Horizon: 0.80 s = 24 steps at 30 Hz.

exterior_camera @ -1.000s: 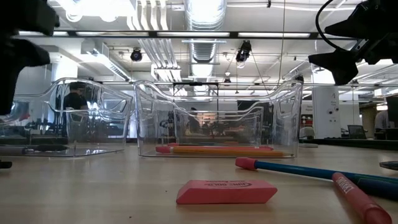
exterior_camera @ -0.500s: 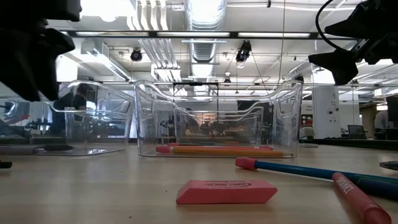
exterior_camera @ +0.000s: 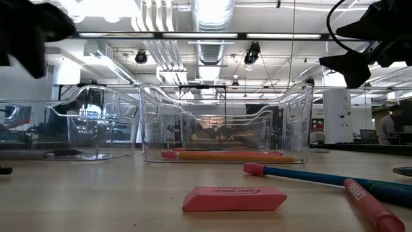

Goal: Sort crayons/erasers/pens/pencils in bins
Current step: Put the left black pen into the bottom left transparent bin

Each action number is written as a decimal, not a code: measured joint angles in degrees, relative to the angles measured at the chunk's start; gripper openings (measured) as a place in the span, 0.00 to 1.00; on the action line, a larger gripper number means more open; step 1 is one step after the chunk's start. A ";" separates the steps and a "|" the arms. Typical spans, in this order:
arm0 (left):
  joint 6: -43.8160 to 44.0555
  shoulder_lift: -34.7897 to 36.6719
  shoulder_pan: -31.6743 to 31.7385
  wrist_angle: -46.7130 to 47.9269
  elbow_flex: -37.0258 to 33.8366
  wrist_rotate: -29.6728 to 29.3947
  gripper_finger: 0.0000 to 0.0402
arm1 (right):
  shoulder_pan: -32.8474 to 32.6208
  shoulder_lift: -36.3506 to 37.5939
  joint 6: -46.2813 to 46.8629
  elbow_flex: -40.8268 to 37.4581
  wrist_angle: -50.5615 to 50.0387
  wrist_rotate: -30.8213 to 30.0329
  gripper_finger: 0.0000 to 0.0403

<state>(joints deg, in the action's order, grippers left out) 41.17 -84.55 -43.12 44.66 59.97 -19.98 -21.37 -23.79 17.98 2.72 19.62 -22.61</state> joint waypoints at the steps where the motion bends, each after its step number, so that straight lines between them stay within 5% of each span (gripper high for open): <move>1: 0.40 -0.54 -0.90 0.12 0.11 -0.01 0.40 | 0.00 0.00 0.02 0.00 0.02 0.00 0.81; 24: 5.02 -13.34 -2.13 -4.77 -1.94 3.60 0.40 | 0.00 0.02 0.46 -0.17 0.23 0.00 0.81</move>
<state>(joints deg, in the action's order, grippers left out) 46.19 -97.89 -45.25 39.89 58.03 -16.38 -21.37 -23.77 18.44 2.55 19.85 -22.61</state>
